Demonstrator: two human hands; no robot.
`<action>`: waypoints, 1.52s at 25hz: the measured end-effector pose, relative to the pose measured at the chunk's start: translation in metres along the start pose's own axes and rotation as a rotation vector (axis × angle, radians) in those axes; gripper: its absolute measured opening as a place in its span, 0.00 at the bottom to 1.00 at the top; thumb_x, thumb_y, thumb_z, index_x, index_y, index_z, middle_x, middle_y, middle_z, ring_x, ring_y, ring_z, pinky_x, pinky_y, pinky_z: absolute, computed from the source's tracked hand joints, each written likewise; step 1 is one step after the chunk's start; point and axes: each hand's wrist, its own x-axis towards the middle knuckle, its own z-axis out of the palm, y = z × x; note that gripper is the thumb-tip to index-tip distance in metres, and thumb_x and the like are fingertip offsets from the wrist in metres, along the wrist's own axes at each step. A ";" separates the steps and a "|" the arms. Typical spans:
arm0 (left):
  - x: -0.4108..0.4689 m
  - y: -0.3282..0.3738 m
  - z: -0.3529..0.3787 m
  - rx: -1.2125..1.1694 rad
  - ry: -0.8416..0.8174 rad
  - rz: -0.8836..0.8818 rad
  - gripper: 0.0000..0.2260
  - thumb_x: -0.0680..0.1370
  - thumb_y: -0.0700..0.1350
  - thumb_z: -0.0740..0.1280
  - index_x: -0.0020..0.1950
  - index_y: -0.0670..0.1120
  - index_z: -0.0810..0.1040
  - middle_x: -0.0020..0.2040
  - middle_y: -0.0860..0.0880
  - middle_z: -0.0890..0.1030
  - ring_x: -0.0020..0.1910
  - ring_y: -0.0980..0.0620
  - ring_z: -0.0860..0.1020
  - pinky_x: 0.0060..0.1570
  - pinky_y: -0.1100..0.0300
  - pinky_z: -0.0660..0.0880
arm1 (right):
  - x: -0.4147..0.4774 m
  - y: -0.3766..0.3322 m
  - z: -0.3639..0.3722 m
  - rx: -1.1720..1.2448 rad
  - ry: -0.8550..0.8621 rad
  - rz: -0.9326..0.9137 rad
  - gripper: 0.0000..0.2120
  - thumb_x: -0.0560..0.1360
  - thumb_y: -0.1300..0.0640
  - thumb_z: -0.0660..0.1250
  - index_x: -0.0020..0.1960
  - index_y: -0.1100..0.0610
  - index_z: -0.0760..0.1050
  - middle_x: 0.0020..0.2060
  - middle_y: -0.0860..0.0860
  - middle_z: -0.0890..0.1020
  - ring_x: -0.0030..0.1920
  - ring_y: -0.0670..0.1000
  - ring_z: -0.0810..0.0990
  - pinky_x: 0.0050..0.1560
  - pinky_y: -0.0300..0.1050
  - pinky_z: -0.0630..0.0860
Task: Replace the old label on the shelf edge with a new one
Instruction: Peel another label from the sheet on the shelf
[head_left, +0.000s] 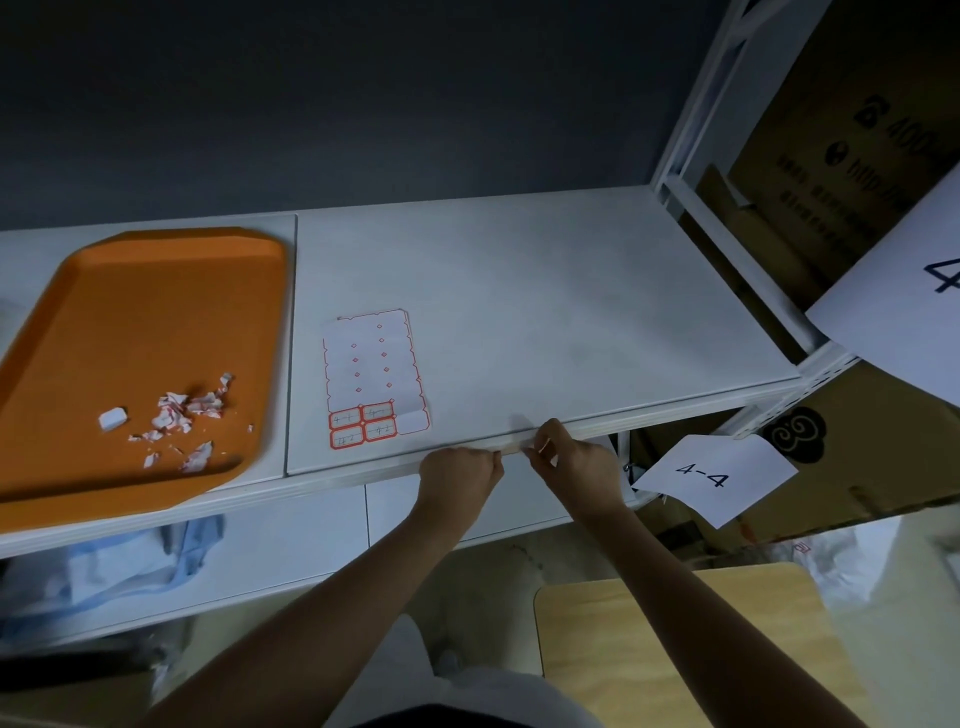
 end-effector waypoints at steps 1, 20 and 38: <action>0.001 0.003 0.001 0.023 -0.073 0.016 0.14 0.73 0.48 0.73 0.29 0.46 0.78 0.21 0.52 0.66 0.19 0.55 0.69 0.27 0.68 0.58 | -0.001 -0.004 0.003 -0.007 -0.002 -0.022 0.12 0.70 0.53 0.76 0.40 0.58 0.75 0.24 0.49 0.76 0.20 0.49 0.73 0.19 0.42 0.71; 0.006 0.009 0.009 0.340 -0.131 0.218 0.03 0.71 0.45 0.76 0.38 0.50 0.83 0.26 0.55 0.78 0.24 0.56 0.78 0.27 0.68 0.75 | 0.002 0.010 0.007 -0.134 0.044 -0.146 0.19 0.68 0.50 0.76 0.44 0.56 0.67 0.23 0.48 0.74 0.19 0.48 0.71 0.23 0.34 0.61; -0.004 -0.014 -0.014 0.085 -0.187 0.157 0.12 0.67 0.51 0.79 0.28 0.47 0.82 0.22 0.52 0.76 0.21 0.55 0.77 0.24 0.67 0.72 | 0.006 -0.010 -0.015 -0.127 -0.078 0.023 0.14 0.66 0.56 0.77 0.35 0.59 0.72 0.20 0.50 0.72 0.17 0.51 0.70 0.19 0.37 0.66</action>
